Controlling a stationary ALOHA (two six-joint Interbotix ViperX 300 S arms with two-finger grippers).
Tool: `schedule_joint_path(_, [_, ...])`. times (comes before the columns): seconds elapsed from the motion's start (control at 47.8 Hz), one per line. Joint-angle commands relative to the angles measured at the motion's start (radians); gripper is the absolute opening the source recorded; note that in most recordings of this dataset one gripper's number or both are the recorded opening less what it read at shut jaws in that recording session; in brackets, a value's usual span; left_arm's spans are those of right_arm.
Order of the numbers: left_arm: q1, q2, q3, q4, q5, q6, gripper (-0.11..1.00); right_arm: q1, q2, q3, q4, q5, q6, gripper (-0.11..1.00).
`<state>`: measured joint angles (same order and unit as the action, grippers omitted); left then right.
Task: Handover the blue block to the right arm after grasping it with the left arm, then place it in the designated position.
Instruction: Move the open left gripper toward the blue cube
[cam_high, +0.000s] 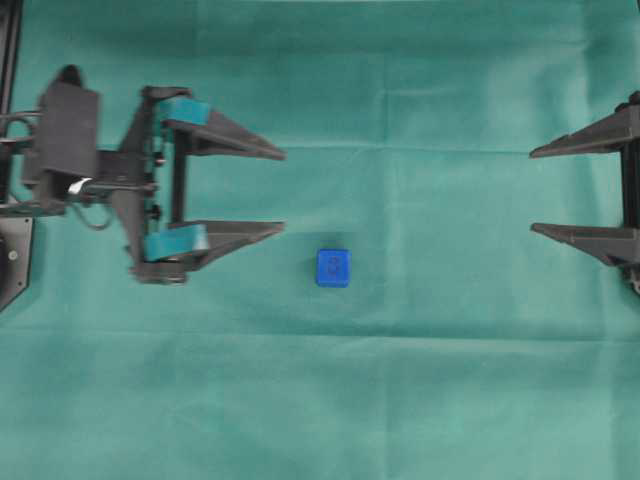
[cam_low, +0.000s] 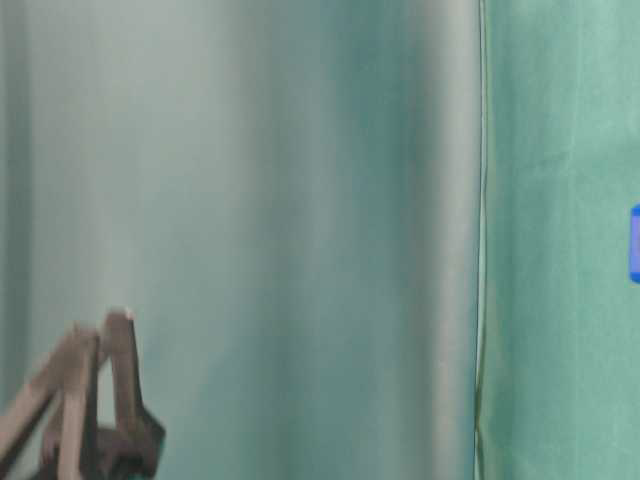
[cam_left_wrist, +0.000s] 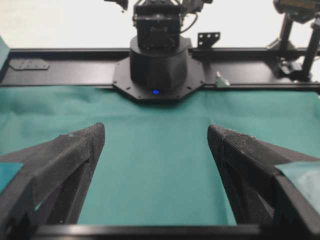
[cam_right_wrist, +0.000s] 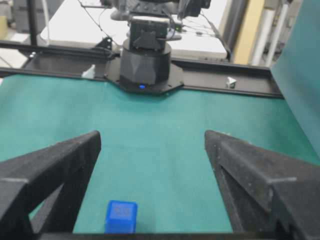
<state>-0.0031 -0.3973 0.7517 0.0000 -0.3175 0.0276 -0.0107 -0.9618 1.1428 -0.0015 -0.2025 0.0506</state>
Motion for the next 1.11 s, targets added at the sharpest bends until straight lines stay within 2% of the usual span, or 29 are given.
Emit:
schedule_joint_path(0.0, [0.0, 0.035, -0.064, 0.003, -0.006, 0.006, 0.99, -0.003, 0.008, -0.026, -0.002, -0.008, -0.002, 0.94])
schedule_joint_path(0.293, [0.002, 0.086, -0.126, 0.002, 0.037, 0.008, 0.99, -0.003, 0.008, -0.026, -0.002, -0.003, -0.002, 0.94])
schedule_joint_path(0.46, [0.005, 0.086, -0.138, 0.0, 0.118, 0.003, 0.99, -0.003, 0.008, -0.026, -0.002, -0.003, -0.002, 0.94])
schedule_joint_path(0.607, [0.005, 0.092, -0.187, 0.0, 0.265, 0.003, 0.99, -0.003, 0.008, -0.026, -0.002, -0.003, 0.0, 0.94])
schedule_joint_path(0.858, [0.005, 0.138, -0.321, 0.0, 0.615, 0.003, 0.99, -0.003, 0.006, -0.026, -0.002, 0.0, 0.003, 0.94])
schedule_joint_path(1.088, [0.005, 0.196, -0.43, 0.003, 0.834, 0.005, 0.99, -0.003, 0.009, -0.026, -0.002, 0.002, 0.003, 0.94])
